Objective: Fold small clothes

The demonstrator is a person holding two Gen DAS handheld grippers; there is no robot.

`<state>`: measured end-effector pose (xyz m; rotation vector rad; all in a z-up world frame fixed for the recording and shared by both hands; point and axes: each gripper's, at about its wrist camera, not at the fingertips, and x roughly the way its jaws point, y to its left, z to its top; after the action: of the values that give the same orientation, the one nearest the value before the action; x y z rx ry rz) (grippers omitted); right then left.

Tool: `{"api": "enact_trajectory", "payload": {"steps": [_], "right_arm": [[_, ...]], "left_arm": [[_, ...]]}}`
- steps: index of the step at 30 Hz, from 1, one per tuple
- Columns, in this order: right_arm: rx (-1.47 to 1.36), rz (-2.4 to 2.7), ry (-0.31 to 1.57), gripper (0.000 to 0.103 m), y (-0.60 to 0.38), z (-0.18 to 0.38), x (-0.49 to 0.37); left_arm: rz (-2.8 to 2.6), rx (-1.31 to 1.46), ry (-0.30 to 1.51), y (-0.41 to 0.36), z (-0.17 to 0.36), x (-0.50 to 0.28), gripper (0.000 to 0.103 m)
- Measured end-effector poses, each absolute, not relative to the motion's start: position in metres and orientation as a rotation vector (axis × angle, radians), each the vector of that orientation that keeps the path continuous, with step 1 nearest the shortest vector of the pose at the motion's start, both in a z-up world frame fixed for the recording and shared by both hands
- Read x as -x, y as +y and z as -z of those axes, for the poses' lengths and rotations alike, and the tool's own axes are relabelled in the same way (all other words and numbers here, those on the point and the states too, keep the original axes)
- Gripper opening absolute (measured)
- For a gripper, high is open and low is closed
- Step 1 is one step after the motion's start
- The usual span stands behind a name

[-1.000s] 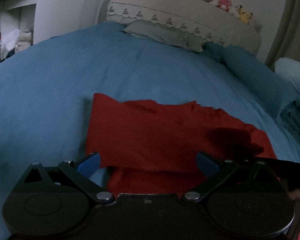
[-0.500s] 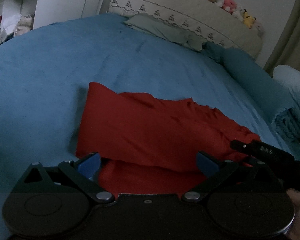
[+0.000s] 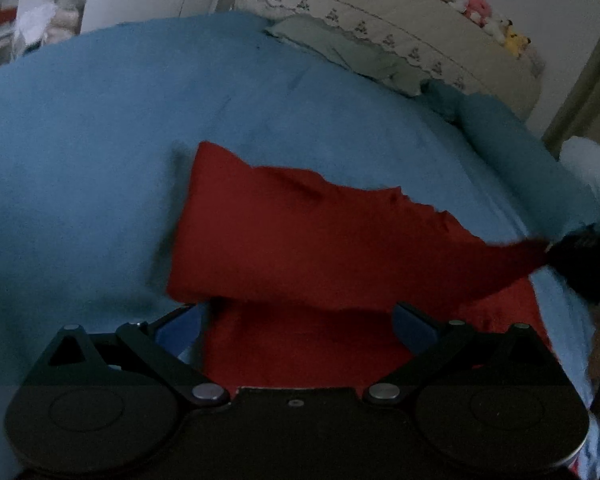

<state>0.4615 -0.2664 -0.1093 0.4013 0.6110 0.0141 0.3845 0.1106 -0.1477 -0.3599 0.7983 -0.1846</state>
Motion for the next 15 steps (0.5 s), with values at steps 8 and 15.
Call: {"api": "enact_trajectory", "payload": {"steps": [8,15], "right_arm": [[-0.177,0.109,0.621,0.021,-0.317,0.115,-0.450],[-0.186,0.178,0.681,0.052,-0.324,0.163,-0.443]], "left_arm": [[0.162,0.340,0.831,0.107,0.154,-0.391,0.103],[0.154,0.246,0.801,0.099,0.153,-0.385,0.103]]}}
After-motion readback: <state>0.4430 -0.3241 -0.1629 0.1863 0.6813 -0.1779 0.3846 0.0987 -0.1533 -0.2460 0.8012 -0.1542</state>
